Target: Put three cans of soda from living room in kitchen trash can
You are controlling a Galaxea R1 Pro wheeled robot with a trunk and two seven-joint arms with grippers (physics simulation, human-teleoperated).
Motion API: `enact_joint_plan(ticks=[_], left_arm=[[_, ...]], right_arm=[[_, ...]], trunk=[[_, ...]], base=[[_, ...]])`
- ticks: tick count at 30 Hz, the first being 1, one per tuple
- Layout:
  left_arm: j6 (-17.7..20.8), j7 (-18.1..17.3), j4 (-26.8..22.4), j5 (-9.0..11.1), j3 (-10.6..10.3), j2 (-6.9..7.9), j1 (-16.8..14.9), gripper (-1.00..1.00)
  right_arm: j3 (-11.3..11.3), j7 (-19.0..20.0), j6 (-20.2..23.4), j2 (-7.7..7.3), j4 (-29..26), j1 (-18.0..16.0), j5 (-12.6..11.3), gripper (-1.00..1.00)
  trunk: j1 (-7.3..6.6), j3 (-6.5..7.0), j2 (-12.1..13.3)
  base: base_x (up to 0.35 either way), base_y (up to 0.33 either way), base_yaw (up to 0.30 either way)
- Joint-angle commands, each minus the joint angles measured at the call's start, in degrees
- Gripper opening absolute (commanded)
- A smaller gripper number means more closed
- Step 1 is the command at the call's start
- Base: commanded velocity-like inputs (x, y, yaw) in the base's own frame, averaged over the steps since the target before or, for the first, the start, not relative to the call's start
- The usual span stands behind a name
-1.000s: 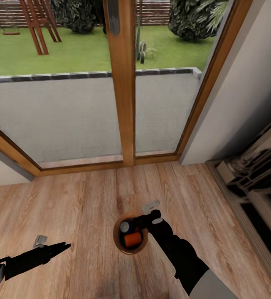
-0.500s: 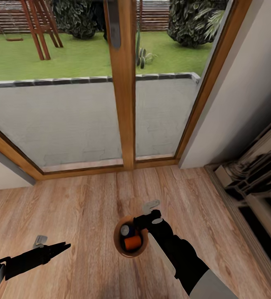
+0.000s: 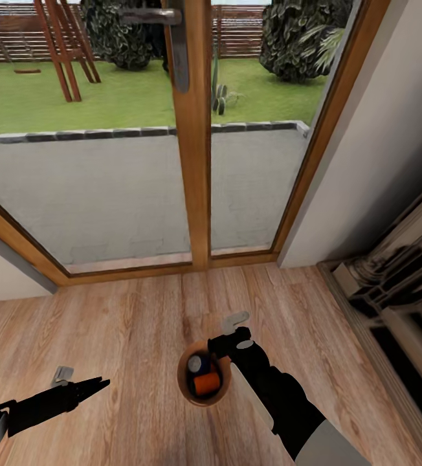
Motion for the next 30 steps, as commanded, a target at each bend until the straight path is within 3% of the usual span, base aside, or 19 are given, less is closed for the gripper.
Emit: enact_joint_plan(ticks=[1,4,30], left_arm=[[0.00,0.00,0.00,0.00,0.00,-0.01,0.00,1.00],[0.00,0.00,0.00,0.00,-0.02,-0.02,0.00,1.00],[0.00,0.00,0.00,0.00,-0.20,-0.03,0.00,1.00]], right_arm=[[0.00,0.00,0.00,0.00,0.00,0.00,0.00,1.00],[0.00,-0.02,0.00,0.00,0.00,0.00,0.00,1.00],[0.00,0.01,0.00,0.00,0.00,0.00,0.00,1.00]], trunk=[[0.00,0.10,0.00],[0.00,0.38,0.00],[-5.71,7.51,10.43]], base=[[0.000,0.000,0.000],[0.000,0.000,0.000],[0.000,0.000,0.000]])
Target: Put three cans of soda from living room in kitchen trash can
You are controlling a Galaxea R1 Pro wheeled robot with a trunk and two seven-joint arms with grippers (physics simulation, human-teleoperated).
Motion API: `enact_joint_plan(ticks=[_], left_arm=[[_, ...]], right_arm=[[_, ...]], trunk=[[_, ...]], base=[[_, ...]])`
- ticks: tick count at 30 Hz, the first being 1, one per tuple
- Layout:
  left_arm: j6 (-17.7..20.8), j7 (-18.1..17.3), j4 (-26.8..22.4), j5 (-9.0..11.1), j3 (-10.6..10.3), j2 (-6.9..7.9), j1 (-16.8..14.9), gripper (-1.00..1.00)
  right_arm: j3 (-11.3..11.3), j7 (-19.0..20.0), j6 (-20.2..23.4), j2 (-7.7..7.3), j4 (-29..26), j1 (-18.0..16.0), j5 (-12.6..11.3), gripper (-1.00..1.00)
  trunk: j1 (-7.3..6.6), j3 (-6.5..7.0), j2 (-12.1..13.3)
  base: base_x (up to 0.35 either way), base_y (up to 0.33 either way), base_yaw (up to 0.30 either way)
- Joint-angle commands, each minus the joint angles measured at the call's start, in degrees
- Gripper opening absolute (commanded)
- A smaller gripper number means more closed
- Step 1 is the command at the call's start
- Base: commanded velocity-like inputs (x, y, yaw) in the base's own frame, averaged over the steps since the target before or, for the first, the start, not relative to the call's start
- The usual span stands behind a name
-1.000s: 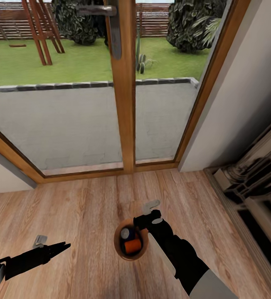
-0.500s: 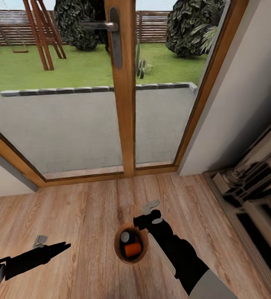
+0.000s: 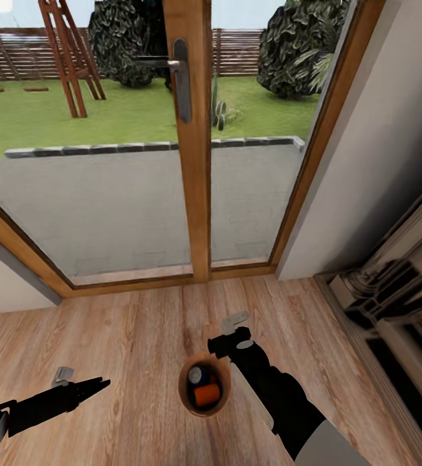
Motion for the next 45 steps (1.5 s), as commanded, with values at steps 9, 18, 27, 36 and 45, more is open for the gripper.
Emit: enact_joint_plan(ticks=[9,18,27,36,45], left_arm=[[0.00,0.00,0.00,0.00,0.00,0.00,0.00,1.00],[0.00,0.00,0.00,0.00,0.02,0.00,0.00,1.00],[0.00,0.00,0.00,0.00,0.17,0.00,0.00,1.00],[0.00,0.00,0.00,0.00,0.17,0.00,0.00,1.00],[0.00,0.00,-0.02,0.00,0.17,0.00,0.00,1.00]], right_arm=[[0.00,0.00,0.00,0.00,0.00,0.00,0.00,1.00],[0.00,-0.02,0.00,0.00,0.00,0.00,0.00,1.00],[0.00,0.01,0.00,0.00,0.00,0.00,0.00,1.00],[0.00,0.01,0.00,0.00,0.00,0.00,0.00,1.00],[0.00,0.00,0.00,0.00,0.00,0.00,0.00,1.00]], trunk=[[-1.98,2.48,3.63],[-3.74,4.77,6.84],[-3.74,5.62,6.84],[-3.74,6.47,6.84],[-3.74,7.32,6.84]], base=[[0.000,0.000,0.000],[0.000,0.000,0.000],[0.000,0.000,0.000],[0.000,0.000,0.000],[0.000,0.000,0.000]])
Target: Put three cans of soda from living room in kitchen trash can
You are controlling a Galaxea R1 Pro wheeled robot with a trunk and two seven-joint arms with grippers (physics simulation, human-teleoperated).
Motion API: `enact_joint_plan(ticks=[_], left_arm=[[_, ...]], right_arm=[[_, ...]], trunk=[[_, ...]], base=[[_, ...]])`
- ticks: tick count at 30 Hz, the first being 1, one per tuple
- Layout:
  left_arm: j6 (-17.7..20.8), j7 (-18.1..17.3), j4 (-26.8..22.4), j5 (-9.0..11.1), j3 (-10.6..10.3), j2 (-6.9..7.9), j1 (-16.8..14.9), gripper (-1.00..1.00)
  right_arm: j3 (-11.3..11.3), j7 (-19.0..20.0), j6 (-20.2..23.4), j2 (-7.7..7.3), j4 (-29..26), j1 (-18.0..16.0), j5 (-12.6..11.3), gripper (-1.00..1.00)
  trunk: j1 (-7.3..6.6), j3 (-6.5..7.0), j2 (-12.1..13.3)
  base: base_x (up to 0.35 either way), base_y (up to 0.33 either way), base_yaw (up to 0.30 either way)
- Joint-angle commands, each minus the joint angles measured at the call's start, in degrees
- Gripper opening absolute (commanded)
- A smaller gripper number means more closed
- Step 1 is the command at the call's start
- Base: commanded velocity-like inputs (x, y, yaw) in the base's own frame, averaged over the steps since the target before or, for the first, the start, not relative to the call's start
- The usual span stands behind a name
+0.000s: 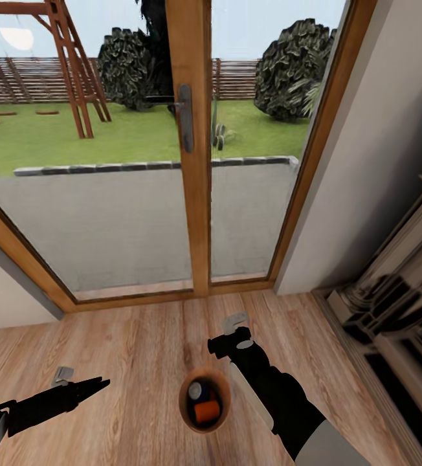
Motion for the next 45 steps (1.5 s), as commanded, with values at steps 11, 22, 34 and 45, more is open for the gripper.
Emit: enact_joint_plan(ticks=[11,22,34,45], left_arm=[[0.00,0.00,0.01,0.00,0.00,0.00,0.00,1.00],[0.00,0.00,0.02,0.00,0.00,0.00,0.00,1.00],[0.00,0.00,0.03,0.00,0.00,0.00,0.00,1.00],[0.00,0.00,0.03,0.00,0.00,0.00,0.00,1.00]], right_arm=[[0.00,-0.01,0.00,0.00,0.00,0.00,0.00,1.00],[0.00,0.00,0.00,0.00,0.00,0.00,0.00,1.00],[0.00,-0.01,0.00,0.00,0.00,0.00,0.00,1.00],[0.00,0.01,0.00,0.00,0.00,0.00,0.00,1.00]], trunk=[[0.00,1.05,0.00],[0.00,2.10,0.00],[0.00,3.24,0.00],[0.00,4.29,0.00]], base=[[0.000,0.000,-0.025],[0.000,0.000,-0.061],[0.000,0.000,-0.062],[0.000,0.000,-0.011]])
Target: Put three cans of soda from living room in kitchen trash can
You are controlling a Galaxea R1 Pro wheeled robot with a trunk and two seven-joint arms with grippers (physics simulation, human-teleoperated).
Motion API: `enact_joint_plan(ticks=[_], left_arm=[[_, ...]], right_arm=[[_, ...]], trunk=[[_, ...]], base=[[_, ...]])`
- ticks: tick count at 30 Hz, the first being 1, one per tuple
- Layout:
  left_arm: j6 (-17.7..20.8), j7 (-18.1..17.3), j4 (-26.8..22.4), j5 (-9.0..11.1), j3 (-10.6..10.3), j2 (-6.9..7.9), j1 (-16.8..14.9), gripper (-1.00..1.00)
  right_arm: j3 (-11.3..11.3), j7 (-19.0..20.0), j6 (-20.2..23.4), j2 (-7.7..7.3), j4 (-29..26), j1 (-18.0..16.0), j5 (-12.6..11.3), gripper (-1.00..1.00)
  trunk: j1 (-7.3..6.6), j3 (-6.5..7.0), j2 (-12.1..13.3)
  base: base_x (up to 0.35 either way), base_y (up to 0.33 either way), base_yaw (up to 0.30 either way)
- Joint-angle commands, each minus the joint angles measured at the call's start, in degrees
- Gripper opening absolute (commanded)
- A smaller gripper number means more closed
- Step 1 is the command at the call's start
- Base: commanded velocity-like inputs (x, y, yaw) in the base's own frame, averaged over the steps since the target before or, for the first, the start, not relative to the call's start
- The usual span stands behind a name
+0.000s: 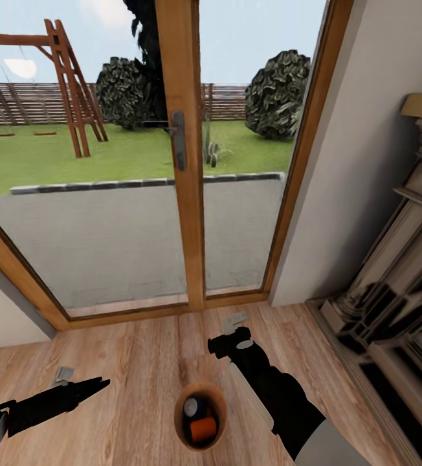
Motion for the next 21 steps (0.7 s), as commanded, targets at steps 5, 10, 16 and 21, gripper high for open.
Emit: enact_joint_plan(ticks=[5,10,16,21], left_arm=[[0.00,0.00,0.00,0.00,0.00,0.00,0.00,1.00],[0.00,0.00,0.00,0.00,0.00,0.00,0.00,1.00],[0.00,0.00,0.00,0.00,0.00,0.00,0.00,1.00],[0.00,0.00,-0.01,0.00,0.00,0.00,0.00,1.00]], right_arm=[[0.00,0.00,0.00,0.00,0.00,0.00,0.00,1.00],[0.00,-0.01,0.00,0.00,0.04,0.00,0.00,1.00],[0.00,0.00,0.00,0.00,0.08,0.00,0.00,1.00],[0.03,-0.02,0.00,0.00,0.09,0.00,0.00,1.00]], trunk=[[0.00,0.48,0.00],[0.00,0.96,0.00],[0.00,1.53,0.00],[0.00,2.00,0.00]], base=[[0.000,0.000,0.000],[0.000,0.000,0.000],[0.000,0.000,0.000],[0.000,0.000,0.000]])
